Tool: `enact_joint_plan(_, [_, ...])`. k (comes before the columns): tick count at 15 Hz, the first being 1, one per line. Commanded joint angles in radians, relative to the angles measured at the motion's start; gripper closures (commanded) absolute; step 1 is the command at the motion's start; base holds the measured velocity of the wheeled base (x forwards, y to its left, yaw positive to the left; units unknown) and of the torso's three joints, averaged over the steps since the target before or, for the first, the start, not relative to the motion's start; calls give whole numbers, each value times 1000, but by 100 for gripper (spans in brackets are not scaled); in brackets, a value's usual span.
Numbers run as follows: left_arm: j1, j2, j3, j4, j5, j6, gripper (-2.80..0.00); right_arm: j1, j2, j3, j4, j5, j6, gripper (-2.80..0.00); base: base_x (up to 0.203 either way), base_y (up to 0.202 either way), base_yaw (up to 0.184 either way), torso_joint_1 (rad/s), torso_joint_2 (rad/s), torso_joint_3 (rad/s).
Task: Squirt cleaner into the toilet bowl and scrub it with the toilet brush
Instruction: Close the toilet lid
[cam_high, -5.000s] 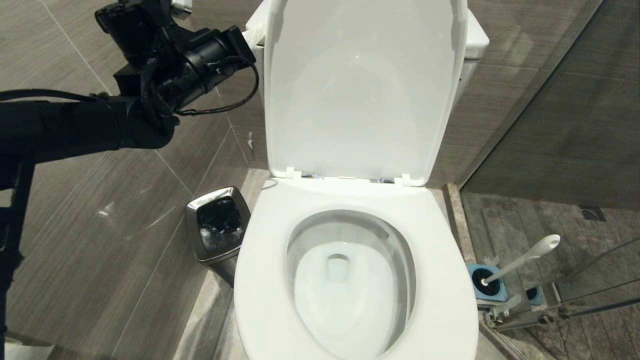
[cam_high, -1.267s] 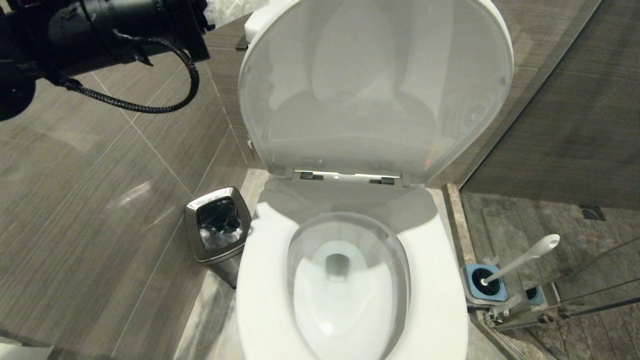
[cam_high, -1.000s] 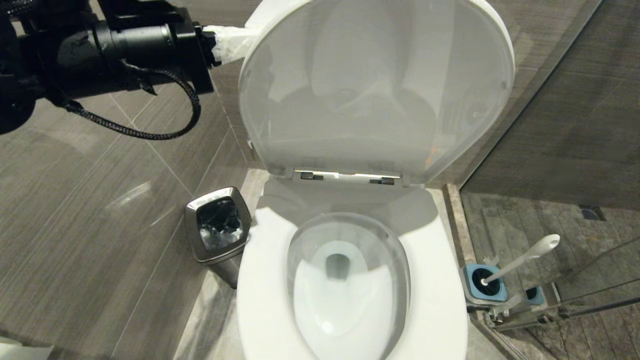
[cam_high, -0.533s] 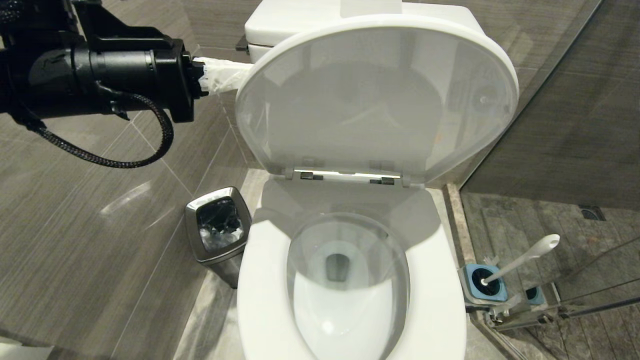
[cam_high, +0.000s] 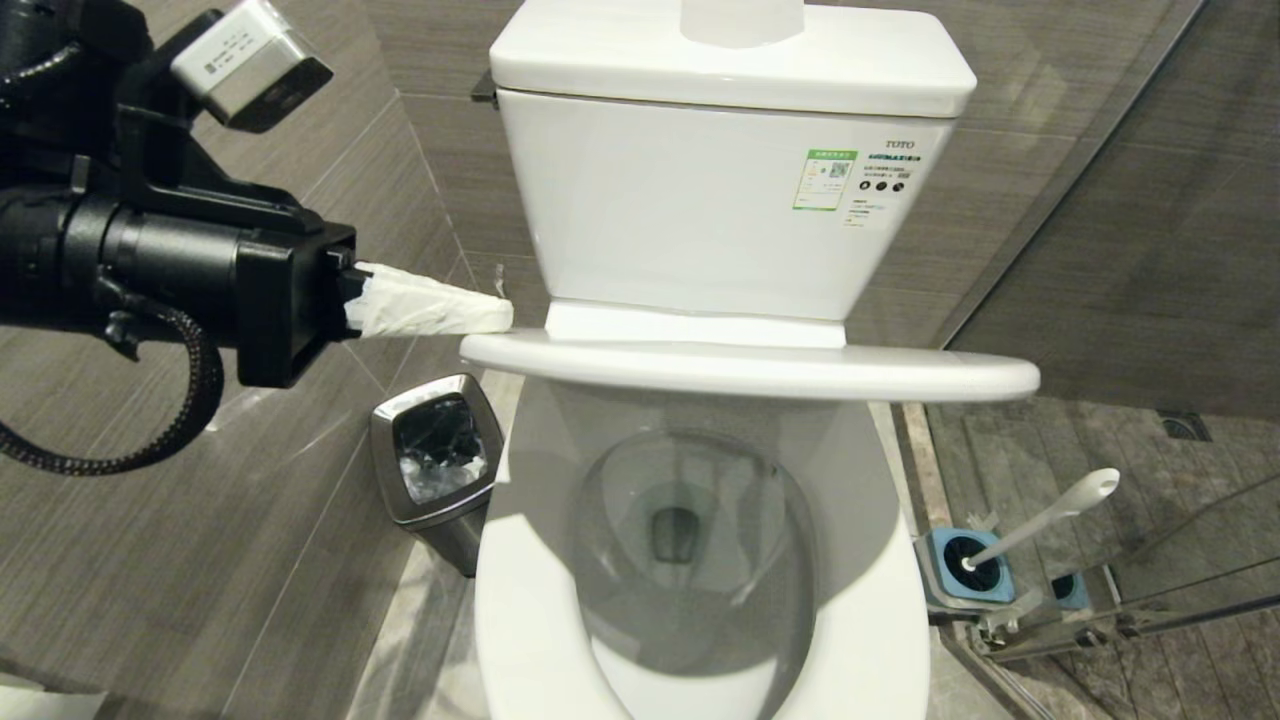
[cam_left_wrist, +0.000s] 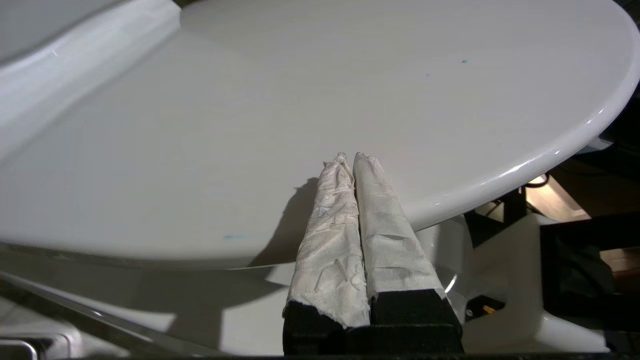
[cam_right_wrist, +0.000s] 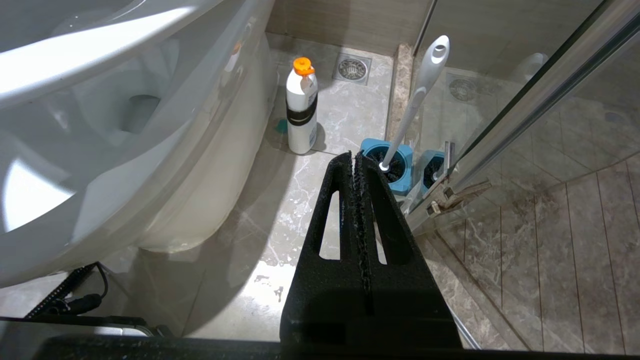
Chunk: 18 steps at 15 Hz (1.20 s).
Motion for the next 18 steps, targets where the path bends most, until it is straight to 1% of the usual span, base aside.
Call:
enact_joint_plan(1, [-17, 9, 3, 61, -1, 5, 0, 0, 1, 1, 0, 0, -1, 0, 0, 0, 0, 0, 0, 0])
enact_joint_plan(4, [-48, 16, 20, 98, 0, 10, 0, 0, 1, 0, 0, 0, -1, 0, 0, 0, 0, 0, 0, 0])
enact_joint_plan(6, [-66, 12, 65, 110, 2, 12, 0, 0, 1, 0, 0, 0, -1, 0, 0, 0, 0, 0, 0, 0])
enact_joint_plan(8, [-72, 15, 93, 163, 15, 16, 0, 0, 1, 2, 0, 0, -1, 0, 0, 0, 0, 0, 0, 0])
enact_joint_plan(9, [-78, 24, 96, 163, 25, 21, 0, 0, 1, 1, 0, 0, -1, 0, 0, 0, 0, 0, 0, 0])
enact_joint_plan(12, [-87, 55, 102, 121, 52, 24, 0, 0, 1, 0, 0, 0, -1, 0, 0, 0, 0, 0, 0, 0])
enact_joint_plan(15, [-100, 72, 150, 52, 76, 39, 0, 0, 1, 0, 0, 0, -1, 0, 0, 0, 0, 0, 0, 0])
enact_joint_plan(16, [-108, 79, 163, 46, 83, 56, 0, 0, 1, 0, 0, 0, -1, 0, 0, 0, 0, 0, 0, 0])
enact_joint_plan(18, [-115, 88, 169, 45, 92, 64, 0, 0, 1, 0, 0, 0, -1, 0, 0, 0, 0, 0, 0, 0])
